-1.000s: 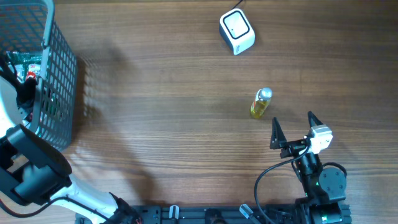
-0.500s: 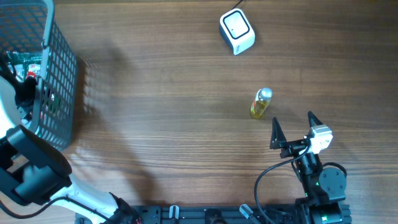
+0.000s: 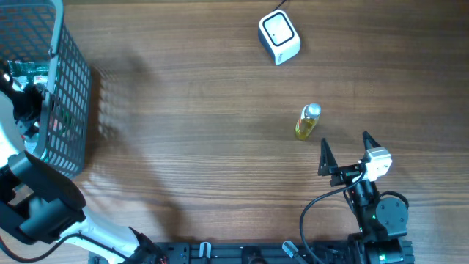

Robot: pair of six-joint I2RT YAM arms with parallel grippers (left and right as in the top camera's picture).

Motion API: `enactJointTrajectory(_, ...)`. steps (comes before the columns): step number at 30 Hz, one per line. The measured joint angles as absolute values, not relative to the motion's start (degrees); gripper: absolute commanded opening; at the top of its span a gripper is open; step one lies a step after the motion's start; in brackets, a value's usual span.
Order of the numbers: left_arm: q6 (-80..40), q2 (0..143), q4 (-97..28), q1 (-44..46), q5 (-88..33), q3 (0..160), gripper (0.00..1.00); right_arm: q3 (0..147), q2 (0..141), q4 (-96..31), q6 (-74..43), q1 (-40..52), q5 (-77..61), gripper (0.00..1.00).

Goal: Scan the item barcode
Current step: 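Grasp the Kleenex tissue pack in the basket with left gripper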

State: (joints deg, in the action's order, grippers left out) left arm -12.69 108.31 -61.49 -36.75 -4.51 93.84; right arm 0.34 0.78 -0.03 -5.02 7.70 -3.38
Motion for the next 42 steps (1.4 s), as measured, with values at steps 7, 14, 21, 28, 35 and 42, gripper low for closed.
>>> enactJointTrajectory(7, -12.71, 108.31, -61.98, -36.77, -5.93, 93.84, 0.87, 0.34, 0.78, -0.03, -5.02, 7.70, -3.38, 1.00)
enactJointTrajectory(14, -12.71, 108.31, -61.43, -36.82, -3.75, 93.84, 0.95, 0.34, 0.78, -0.03, -5.02, 7.70, -3.36, 1.00)
enactJointTrajectory(21, -12.67, 108.92, -60.97, -36.12, -3.29, 93.84, 0.86, 0.34, 0.78, -0.03, -5.02, 7.70, -3.38, 1.00)
enactJointTrajectory(28, -12.71, 112.44, -60.62, -35.14, -2.83, 93.86, 0.77, 0.34, 0.78, -0.03, -5.02, 7.70, -3.36, 1.00)
enactJointTrajectory(35, -12.69, 112.71, -60.66, -34.76, -2.87, 93.86, 0.70, 0.34, 0.78, -0.03, -5.02, 7.70, -3.38, 1.00)
enactJointTrajectory(42, -12.67, 112.73, -59.29, -34.54, -1.34, 92.36, 0.58, 0.34, 0.78, -0.03, -5.02, 7.70, -3.38, 1.00)
